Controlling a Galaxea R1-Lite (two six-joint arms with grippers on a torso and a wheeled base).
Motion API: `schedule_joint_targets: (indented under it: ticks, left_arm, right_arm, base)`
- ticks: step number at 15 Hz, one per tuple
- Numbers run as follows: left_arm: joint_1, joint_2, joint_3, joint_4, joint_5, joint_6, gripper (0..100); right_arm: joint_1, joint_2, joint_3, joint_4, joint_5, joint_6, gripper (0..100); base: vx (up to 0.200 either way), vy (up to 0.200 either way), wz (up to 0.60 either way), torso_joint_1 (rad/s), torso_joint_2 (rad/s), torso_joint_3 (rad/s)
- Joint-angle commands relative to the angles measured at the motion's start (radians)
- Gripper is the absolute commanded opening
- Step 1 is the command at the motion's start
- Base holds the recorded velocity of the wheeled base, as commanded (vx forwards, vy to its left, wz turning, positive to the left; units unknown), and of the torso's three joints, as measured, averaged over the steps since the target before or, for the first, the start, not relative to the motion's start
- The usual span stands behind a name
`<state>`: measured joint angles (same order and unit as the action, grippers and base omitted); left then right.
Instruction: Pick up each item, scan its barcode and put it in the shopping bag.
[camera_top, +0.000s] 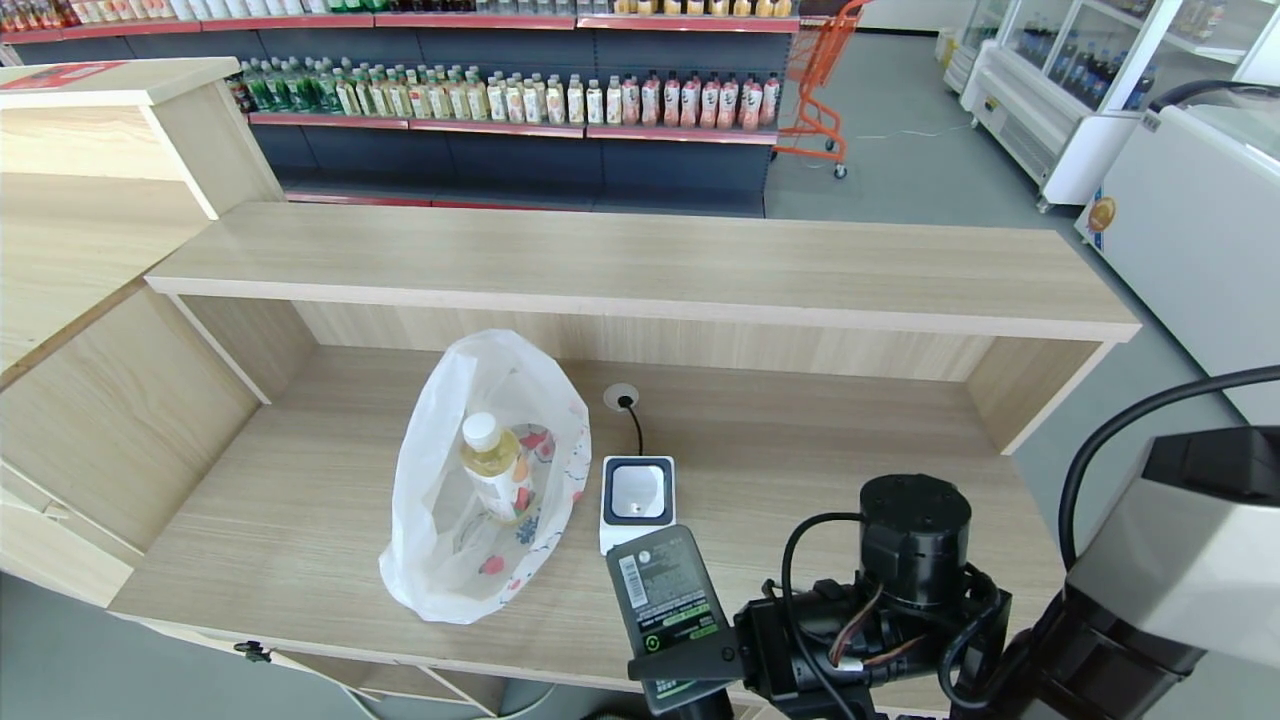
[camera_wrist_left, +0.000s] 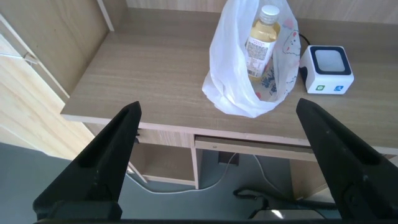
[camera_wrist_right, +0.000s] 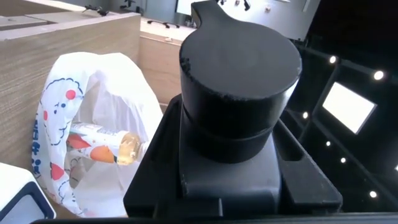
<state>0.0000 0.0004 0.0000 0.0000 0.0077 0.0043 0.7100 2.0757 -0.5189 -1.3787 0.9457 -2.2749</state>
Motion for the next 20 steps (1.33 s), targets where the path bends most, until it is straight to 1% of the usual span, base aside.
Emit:
schedule_joint_targets:
  ticks: [1,3,4,5,6,7,8,9,10,11,12,13,15,16,17,18,20]
  left_arm:
    - [0.0,0.001,0.0,0.0,0.0,0.0,100]
    - [0.0,0.0,0.0,0.0,0.0,0.0,100]
    - [0.0,0.001,0.0,0.0,0.002,0.0,100]
    - [0.0,0.001,0.0,0.0,0.002,0.0,100]
    - [0.0,0.001,0.0,0.0,0.0,0.0,100]
    - [0.0,0.0,0.0,0.0,0.0,0.0,100]
    - [0.0,0.001,0.0,0.0,0.002,0.0,100]
    - [0.0,0.0,0.0,0.0,0.002,0.0,100]
    - [0.0,0.001,0.0,0.0,0.0,0.0,100]
    - [0.0,0.001,0.0,0.0,0.002,0.0,100]
    - [0.0,0.001,0.0,0.0,0.002,0.0,100]
    - [0.0,0.001,0.0,0.0,0.0,0.0,100]
    - [0.0,0.0,0.0,0.0,0.0,0.0,100]
    - [0.0,0.001,0.0,0.0,0.002,0.0,100]
    - [0.0,0.001,0.0,0.0,0.0,0.0,100]
    - [0.0,0.0,0.0,0.0,0.0,0.0,100]
    - [0.0,0.001,0.0,0.0,0.0,0.0,100]
  right_arm:
    - [0.0,0.0,0.0,0.0,0.001,0.0,0]
    - [-0.001,-0.014,0.004,0.009,-0.001,0.018,0]
    - [-0.006,-0.066,0.007,0.02,-0.01,0.106,0]
    - [-0.012,-0.151,0.005,0.041,-0.064,0.232,0]
    - [-0.043,-0.23,0.025,0.076,-0.156,0.364,0]
    - [-0.081,-0.322,0.074,0.133,-0.271,0.508,0]
    - [-0.104,-0.436,0.12,0.205,-0.435,0.68,0]
    - [-0.119,-0.499,0.12,0.231,-0.539,0.807,0]
    - [-0.145,-0.528,0.12,0.228,-0.587,0.888,0]
    - [-0.184,-0.557,0.129,0.233,-0.593,0.997,0]
    - [-0.242,-0.58,0.146,0.241,-0.588,1.169,0]
    - [-0.273,-0.589,0.151,0.264,-0.59,1.321,0]
    - [-0.288,-0.603,0.143,0.345,-0.596,1.681,0]
    - [-0.288,-0.602,0.143,0.36,-0.598,1.816,0]
    - [-0.288,-0.594,0.139,0.371,-0.599,2.075,0]
    - [-0.287,-0.58,0.134,0.38,-0.602,2.201,0]
    - [-0.282,-0.511,0.115,0.399,-0.627,2.345,0]
  base:
    - [0.0,0.0,0.0,0.0,0.0,0.0]
    - [0.0,0.0,0.0,0.0,0.0,0.0]
    - [0.0,0.0,0.0,0.0,0.0,0.0]
    - [0.0,0.0,0.0,0.0,0.0,0.0]
    - [0.0,0.0,0.0,0.0,0.0,0.0]
    - [0.0,0.0,0.0,0.0,0.0,0.0]
    - [0.0,0.0,0.0,0.0,0.0,0.0]
    - [0.0,0.0,0.0,0.0,0.0,0.0]
    - [0.0,0.0,0.0,0.0,0.0,0.0]
    - [0.0,0.0,0.0,0.0,0.0,0.0]
    - [0.0,0.0,0.0,0.0,0.0,0.0]
    - [0.0,0.0,0.0,0.0,0.0,0.0]
    - [0.0,0.0,0.0,0.0,0.0,0.0]
    - [0.0,0.0,0.0,0.0,0.0,0.0]
    - [0.0,0.0,0.0,0.0,0.0,0.0]
    - [0.0,0.0,0.0,0.0,0.0,0.0]
    - [0.0,0.0,0.0,0.0,0.0,0.0]
